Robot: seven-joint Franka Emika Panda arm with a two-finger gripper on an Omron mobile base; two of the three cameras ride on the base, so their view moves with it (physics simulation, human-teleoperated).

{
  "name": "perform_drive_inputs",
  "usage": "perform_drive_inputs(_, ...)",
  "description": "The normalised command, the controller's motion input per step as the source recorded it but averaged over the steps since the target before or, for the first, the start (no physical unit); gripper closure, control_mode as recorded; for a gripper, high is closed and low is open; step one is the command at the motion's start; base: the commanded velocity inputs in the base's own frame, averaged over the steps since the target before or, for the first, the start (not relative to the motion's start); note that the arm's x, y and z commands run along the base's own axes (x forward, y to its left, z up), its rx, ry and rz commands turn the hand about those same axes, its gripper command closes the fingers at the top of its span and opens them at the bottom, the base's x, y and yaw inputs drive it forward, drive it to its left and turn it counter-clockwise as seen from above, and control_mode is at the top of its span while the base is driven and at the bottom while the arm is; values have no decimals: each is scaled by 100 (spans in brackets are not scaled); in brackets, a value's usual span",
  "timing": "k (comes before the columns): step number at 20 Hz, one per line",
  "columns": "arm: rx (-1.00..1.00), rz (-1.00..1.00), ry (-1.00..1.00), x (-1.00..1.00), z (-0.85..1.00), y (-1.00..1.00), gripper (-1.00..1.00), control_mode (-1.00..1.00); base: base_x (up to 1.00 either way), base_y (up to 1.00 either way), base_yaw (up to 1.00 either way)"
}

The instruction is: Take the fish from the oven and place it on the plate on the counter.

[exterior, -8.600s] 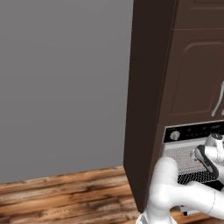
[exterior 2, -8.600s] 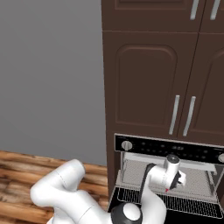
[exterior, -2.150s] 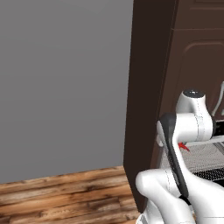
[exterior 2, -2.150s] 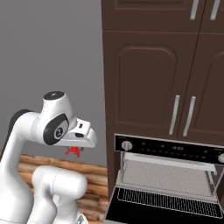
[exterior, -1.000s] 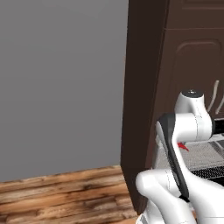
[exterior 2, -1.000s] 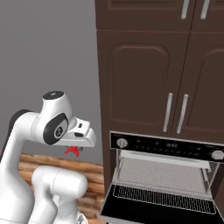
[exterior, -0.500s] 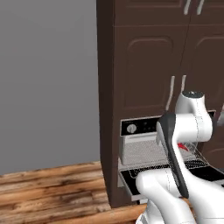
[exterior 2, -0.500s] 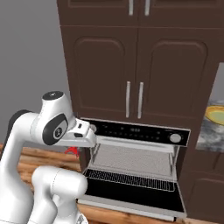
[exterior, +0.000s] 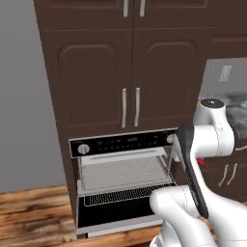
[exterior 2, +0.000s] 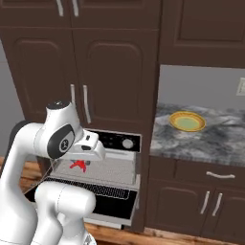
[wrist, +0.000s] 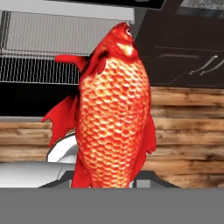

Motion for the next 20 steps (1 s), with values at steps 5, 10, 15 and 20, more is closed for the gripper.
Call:
perform_drive_inputs(5,0,0,0,0,0,0,100,100,6,-100,0)
perform_drive_inputs(10,0,0,0,0,0,0,100,100,44,-100,0)
perform_drive_inputs(15,0,0,0,0,0,0,100,100,68,-91,8)
perform_drive_inputs(20,0,0,0,0,0,0,100,100,52,-28,11)
